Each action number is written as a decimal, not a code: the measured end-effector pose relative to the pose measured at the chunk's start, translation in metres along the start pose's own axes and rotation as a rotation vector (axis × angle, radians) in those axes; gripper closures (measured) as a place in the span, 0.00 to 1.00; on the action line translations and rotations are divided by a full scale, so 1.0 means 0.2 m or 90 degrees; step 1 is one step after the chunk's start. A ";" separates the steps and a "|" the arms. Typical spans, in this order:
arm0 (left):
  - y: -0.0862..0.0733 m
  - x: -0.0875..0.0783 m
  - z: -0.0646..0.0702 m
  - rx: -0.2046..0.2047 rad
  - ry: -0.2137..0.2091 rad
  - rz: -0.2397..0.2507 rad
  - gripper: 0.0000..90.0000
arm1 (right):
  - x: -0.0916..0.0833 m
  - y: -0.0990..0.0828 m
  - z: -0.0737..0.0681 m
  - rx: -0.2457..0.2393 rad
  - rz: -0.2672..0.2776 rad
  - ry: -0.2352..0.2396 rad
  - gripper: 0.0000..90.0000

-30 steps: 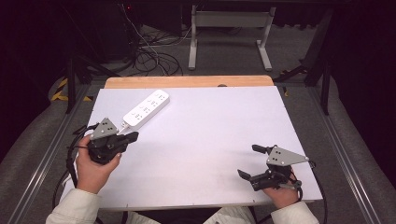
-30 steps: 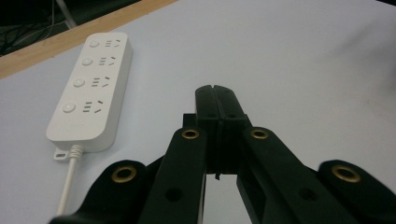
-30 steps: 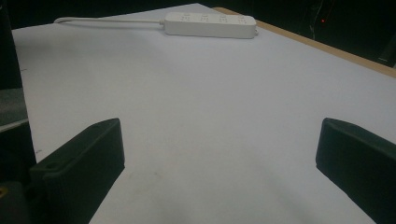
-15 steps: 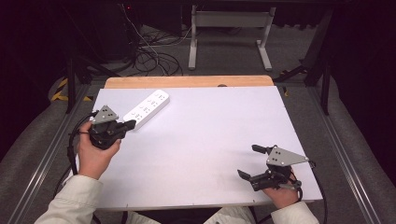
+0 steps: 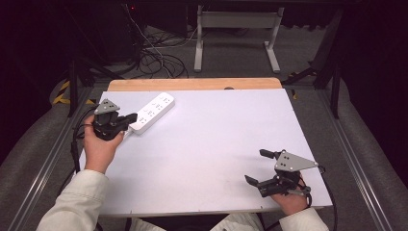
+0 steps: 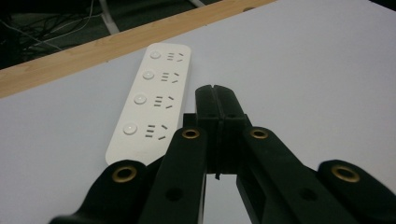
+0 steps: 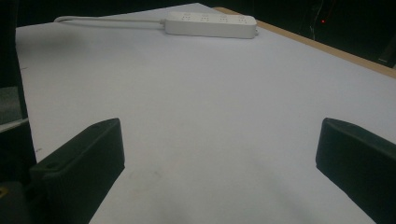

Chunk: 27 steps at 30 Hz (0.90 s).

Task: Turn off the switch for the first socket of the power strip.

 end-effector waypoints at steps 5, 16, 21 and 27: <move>-0.01 0.06 -0.04 -0.018 0.012 -0.003 1.00 | 0.00 0.00 0.00 0.000 0.000 0.001 0.02; -0.06 0.18 -0.16 -0.053 0.056 -0.011 1.00 | 0.00 0.00 0.00 -0.001 -0.001 0.004 0.02; -0.08 0.22 -0.20 -0.077 0.061 -0.005 1.00 | 0.00 0.00 0.00 0.000 0.000 0.006 0.02; -0.09 0.26 -0.21 -0.094 0.067 -0.011 1.00 | 0.00 0.00 0.00 0.000 0.000 0.008 0.02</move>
Point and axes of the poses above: each handheld gripper's, and its own axes: x roughly forward along the jaws, y roughly out of its top, z roughly to its right, the point moved 3 cm from there along x, roughly forward along the jaws, and after that the axes turned 6 degrees about z, right-handed, at the moved point
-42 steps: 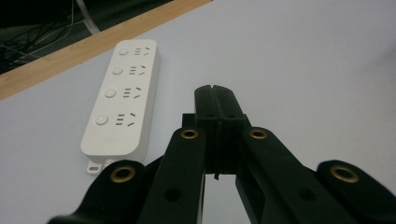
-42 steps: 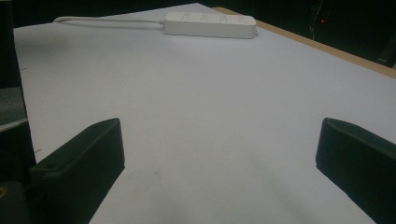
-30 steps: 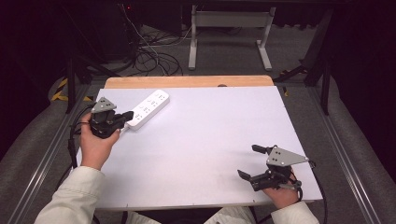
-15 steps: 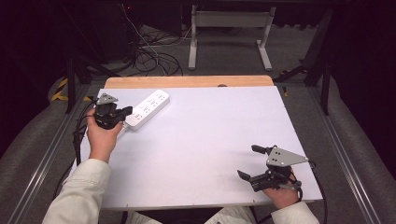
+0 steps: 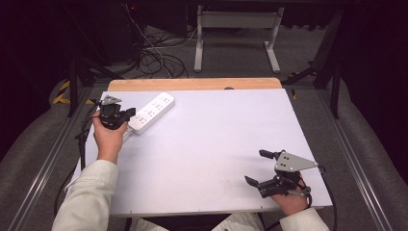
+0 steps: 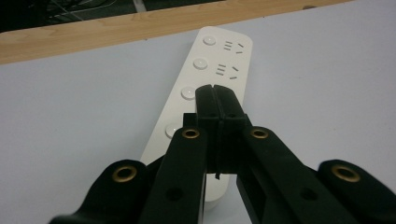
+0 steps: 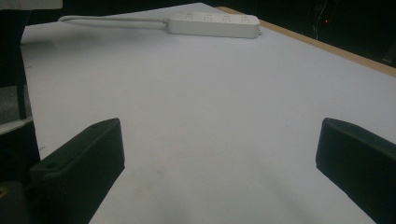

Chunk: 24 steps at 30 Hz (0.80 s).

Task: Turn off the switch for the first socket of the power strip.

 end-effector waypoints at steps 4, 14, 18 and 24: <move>-0.01 0.03 -0.01 0.002 0.011 -0.001 1.00 | 0.00 0.00 0.00 0.001 -0.001 0.001 0.02; -0.03 0.08 -0.04 -0.008 0.039 -0.014 1.00 | 0.00 0.00 0.00 0.003 0.000 0.003 0.02; -0.04 0.10 -0.05 -0.005 0.048 -0.025 1.00 | 0.00 0.00 0.00 0.003 -0.001 0.003 0.02; -0.05 0.13 -0.05 -0.003 0.047 -0.029 1.00 | -0.01 0.00 0.00 0.001 0.002 0.005 0.02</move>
Point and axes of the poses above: each handheld gripper's, and its own axes: x roughly forward along the jaws, y roughly out of its top, z roughly to its right, the point moved 3 cm from there along x, roughly forward along the jaws, and after that the axes turned 6 degrees about z, right-handed, at the moved point
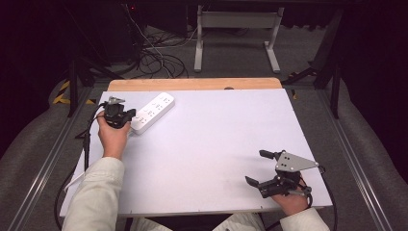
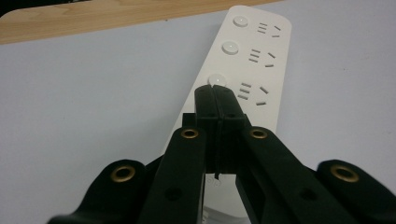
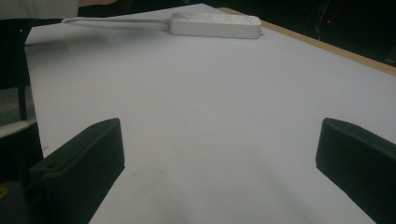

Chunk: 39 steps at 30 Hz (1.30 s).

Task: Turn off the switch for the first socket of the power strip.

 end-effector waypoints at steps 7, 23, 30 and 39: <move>-0.02 0.03 0.00 0.006 0.004 -0.015 1.00 | 0.00 0.00 0.00 0.000 0.000 0.001 0.02; -0.05 0.10 0.00 0.017 0.014 -0.021 1.00 | 0.00 0.00 0.00 0.001 0.001 0.005 0.02; -0.05 0.11 -0.02 0.012 0.016 -0.017 1.00 | 0.00 0.00 0.00 0.001 0.002 0.007 0.02; -0.06 0.12 -0.02 0.033 0.023 -0.021 1.00 | 0.00 0.00 0.00 0.001 0.001 0.009 0.02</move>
Point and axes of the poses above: each handheld gripper's, and its own axes: x roughly forward along the jaws, y roughly out of its top, z roughly to its right, the point moved 3 cm from there along x, roughly forward along the jaws, and after that the axes turned 6 degrees about z, right-handed, at the moved point
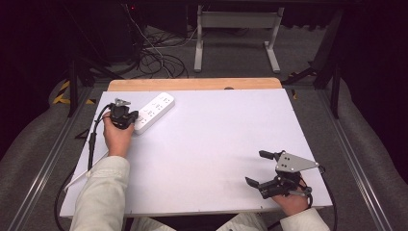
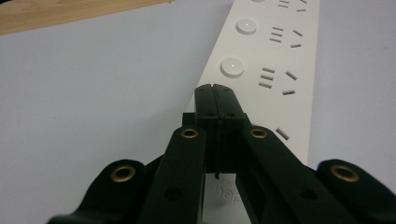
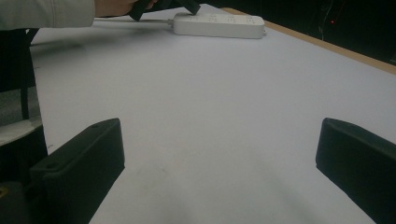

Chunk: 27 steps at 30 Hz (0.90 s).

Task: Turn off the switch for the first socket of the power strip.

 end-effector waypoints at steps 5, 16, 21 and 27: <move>0.00 0.00 0.01 0.007 0.004 -0.002 1.00 | 0.00 0.00 0.00 0.001 0.000 0.000 0.02; 0.00 0.00 0.03 0.028 0.028 -0.011 1.00 | -0.01 0.00 0.00 0.000 0.000 -0.001 0.02; 0.00 0.00 0.03 0.033 0.029 -0.010 1.00 | 0.00 0.00 0.00 0.000 0.000 -0.001 0.02; 0.00 0.00 0.03 0.036 0.029 -0.011 1.00 | -0.01 0.00 0.00 0.001 0.000 0.000 0.02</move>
Point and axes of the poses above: each handheld gripper's, and its own axes: x roughly forward along the jaws, y roughly out of its top, z roughly to its right, the point moved 3 cm from there along x, roughly forward along the jaws, and after that the axes turned 6 degrees about z, right-handed, at the moved point
